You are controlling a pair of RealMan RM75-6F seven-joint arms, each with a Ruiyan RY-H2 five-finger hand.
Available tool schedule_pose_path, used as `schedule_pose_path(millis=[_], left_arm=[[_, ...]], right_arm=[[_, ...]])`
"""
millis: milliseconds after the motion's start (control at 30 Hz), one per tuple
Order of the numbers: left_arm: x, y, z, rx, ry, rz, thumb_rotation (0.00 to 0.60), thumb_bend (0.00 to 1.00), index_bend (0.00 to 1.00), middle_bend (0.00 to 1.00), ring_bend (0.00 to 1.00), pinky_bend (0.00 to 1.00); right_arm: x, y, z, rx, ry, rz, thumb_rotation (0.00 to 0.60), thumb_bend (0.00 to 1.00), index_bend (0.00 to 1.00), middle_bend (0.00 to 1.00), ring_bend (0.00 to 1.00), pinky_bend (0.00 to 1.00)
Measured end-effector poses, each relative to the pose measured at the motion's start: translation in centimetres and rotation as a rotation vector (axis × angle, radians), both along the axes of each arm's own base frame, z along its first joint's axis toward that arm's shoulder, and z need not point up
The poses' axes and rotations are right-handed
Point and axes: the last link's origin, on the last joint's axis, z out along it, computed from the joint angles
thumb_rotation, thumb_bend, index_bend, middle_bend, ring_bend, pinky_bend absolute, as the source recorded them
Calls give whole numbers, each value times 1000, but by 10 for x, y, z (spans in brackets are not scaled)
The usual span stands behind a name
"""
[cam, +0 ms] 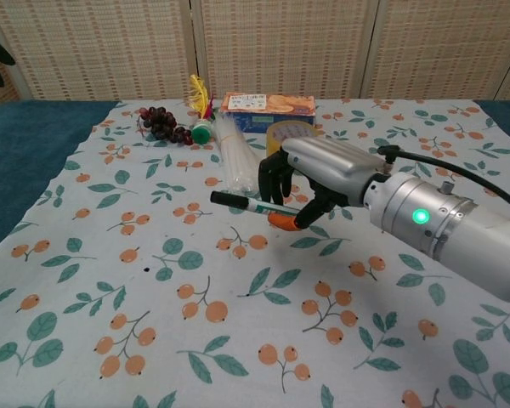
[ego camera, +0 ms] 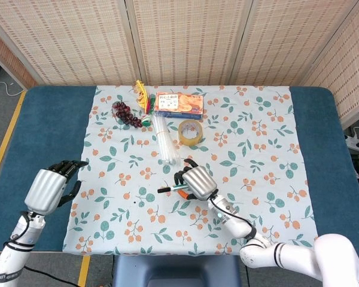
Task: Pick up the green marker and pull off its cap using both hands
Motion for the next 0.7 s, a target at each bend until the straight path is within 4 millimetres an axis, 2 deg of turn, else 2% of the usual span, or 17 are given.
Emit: schedule_pose_path(millis=[267, 567, 700], left_arm=[[36, 29, -16, -86, -40, 49, 600, 450, 308, 384, 394, 629], [56, 42, -28, -117, -102, 68, 600, 443, 370, 477, 431, 670], [61, 44, -36, -132, -131, 78, 600, 426, 386, 514, 450, 691]], right_arm=[[33, -6, -19, 101, -242, -131, 600, 436, 828, 682, 436, 149], [48, -14, -14, 126, -442, -196, 600, 436, 829, 682, 435, 149], [51, -17, -12, 122, -460, -197, 600, 436, 829, 682, 435, 149]])
